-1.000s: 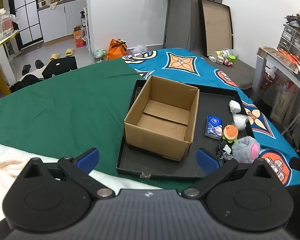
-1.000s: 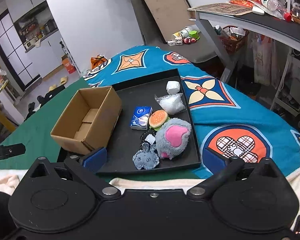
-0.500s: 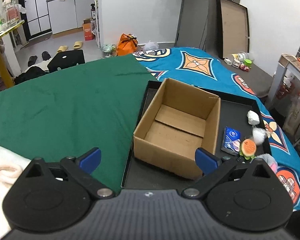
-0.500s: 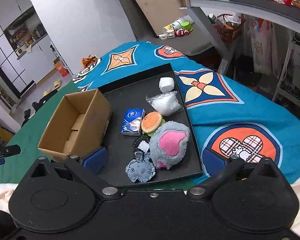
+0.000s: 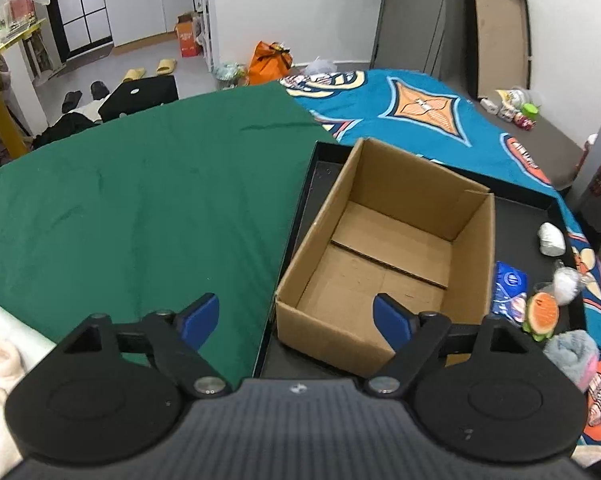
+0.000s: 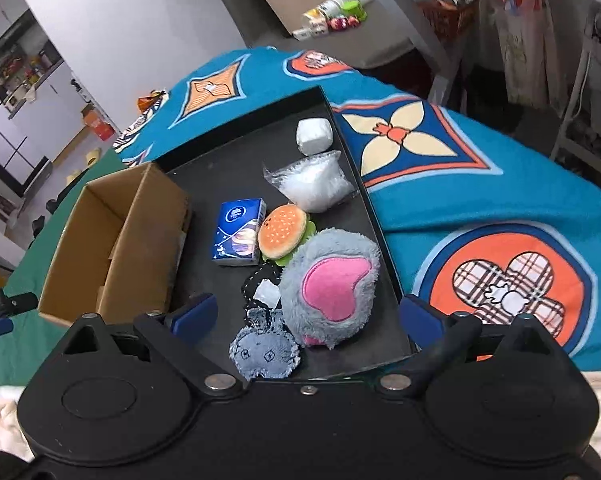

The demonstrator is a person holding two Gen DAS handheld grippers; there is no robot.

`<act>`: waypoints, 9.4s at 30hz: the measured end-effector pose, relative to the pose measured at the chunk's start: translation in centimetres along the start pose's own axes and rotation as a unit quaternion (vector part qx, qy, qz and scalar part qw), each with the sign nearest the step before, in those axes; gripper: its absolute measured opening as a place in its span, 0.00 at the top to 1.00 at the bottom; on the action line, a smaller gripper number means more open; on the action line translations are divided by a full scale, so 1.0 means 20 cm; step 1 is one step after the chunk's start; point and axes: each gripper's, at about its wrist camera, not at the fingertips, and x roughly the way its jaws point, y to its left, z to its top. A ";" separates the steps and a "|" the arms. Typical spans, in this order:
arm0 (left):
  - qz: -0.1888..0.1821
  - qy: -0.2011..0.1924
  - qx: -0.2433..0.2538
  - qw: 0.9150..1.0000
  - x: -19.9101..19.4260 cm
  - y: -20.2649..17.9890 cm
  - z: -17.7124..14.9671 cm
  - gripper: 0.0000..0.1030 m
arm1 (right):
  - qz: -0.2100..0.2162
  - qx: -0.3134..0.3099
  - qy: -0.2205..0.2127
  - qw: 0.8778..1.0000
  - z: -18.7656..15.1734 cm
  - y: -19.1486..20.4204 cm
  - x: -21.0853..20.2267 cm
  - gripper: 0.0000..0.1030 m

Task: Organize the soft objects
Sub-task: 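Reach the right gripper to the grey plush with pink heart, then close the right gripper on the grey plush and lift it, then carry the grey plush into the cardboard box and open the right gripper, then reach the right gripper to the denim plush on the tray, then close the right gripper on the denim plush and lift it, then drop the denim plush into the cardboard box from the right gripper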

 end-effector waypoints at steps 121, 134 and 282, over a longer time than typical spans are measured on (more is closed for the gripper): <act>-0.069 0.015 -0.080 0.994 0.27 0.20 -0.08 0.89 | 0.131 -0.188 -0.072 0.971 0.01 1.21 0.16 0.22; -0.043 0.022 -0.060 0.997 0.26 0.15 -0.07 0.83 | 0.092 -0.159 -0.059 0.981 -0.03 0.97 0.12 0.22; -0.044 -0.007 -0.043 0.998 0.22 0.17 -0.06 0.90 | 0.129 -0.163 -0.029 0.978 0.06 1.24 0.23 0.38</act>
